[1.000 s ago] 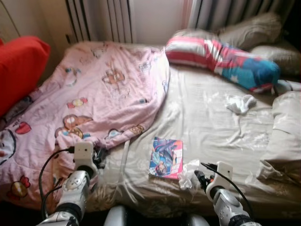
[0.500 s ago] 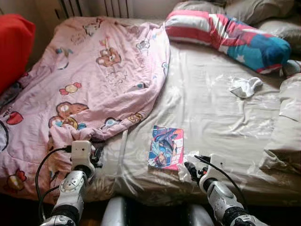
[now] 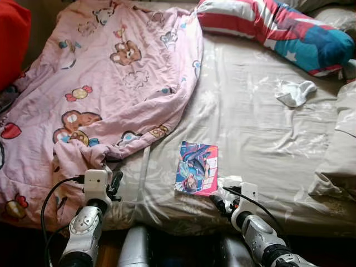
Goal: Clean up the room
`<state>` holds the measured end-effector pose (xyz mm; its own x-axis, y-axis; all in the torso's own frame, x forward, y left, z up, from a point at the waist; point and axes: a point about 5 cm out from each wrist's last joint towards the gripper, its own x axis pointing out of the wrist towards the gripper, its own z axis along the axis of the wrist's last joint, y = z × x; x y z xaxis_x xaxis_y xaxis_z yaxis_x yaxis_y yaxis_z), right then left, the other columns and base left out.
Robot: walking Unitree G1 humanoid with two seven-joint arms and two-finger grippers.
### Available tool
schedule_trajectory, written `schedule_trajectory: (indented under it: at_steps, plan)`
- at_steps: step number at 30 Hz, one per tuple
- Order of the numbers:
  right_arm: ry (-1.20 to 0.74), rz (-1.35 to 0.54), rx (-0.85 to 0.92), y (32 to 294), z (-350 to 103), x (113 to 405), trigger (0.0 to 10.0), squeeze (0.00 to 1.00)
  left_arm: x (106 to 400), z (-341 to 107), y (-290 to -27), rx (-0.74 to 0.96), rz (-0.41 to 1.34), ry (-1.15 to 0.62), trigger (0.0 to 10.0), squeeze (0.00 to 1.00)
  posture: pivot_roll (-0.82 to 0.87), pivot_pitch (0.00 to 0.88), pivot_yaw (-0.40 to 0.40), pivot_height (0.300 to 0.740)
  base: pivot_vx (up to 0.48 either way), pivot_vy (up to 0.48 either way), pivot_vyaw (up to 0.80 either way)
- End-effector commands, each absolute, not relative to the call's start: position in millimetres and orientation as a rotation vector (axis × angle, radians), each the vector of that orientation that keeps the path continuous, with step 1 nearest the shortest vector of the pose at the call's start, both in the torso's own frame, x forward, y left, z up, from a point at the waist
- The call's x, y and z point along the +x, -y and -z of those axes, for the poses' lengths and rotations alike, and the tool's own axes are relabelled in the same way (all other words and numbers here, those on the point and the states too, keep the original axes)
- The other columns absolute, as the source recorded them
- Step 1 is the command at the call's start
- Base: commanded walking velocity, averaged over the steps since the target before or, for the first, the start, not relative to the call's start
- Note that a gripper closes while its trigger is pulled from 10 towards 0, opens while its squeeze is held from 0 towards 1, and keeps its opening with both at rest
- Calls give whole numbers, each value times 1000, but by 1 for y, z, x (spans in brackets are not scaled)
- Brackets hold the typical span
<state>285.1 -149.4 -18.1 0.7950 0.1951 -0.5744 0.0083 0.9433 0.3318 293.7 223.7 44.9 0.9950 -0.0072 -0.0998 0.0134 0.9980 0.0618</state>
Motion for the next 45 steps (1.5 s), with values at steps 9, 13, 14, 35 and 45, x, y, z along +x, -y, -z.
schedule_trajectory:
  at_steps: [9,13,14,35,45]
  plan:
    - [-654,-17,348,155,23,280,745,0,279,-33,-225,69,17,-159,10000,0,163,311,-17,631,0,0,0]
    - [-657,-23,348,155,23,279,0,0,276,-32,-226,70,14,-163,10000,0,167,321,-15,631,0,0,0]
    - [-657,-24,347,155,24,279,0,0,275,-32,-226,70,13,-166,10000,0,168,323,-15,631,0,0,0]
    - [-560,-30,387,148,15,286,0,0,267,-31,-225,82,6,-181,10000,0,162,334,-13,631,0,0,0]
    - [-540,-30,385,148,10,292,0,0,268,-31,-232,95,-3,-196,10000,0,182,338,-5,631,0,0,0]
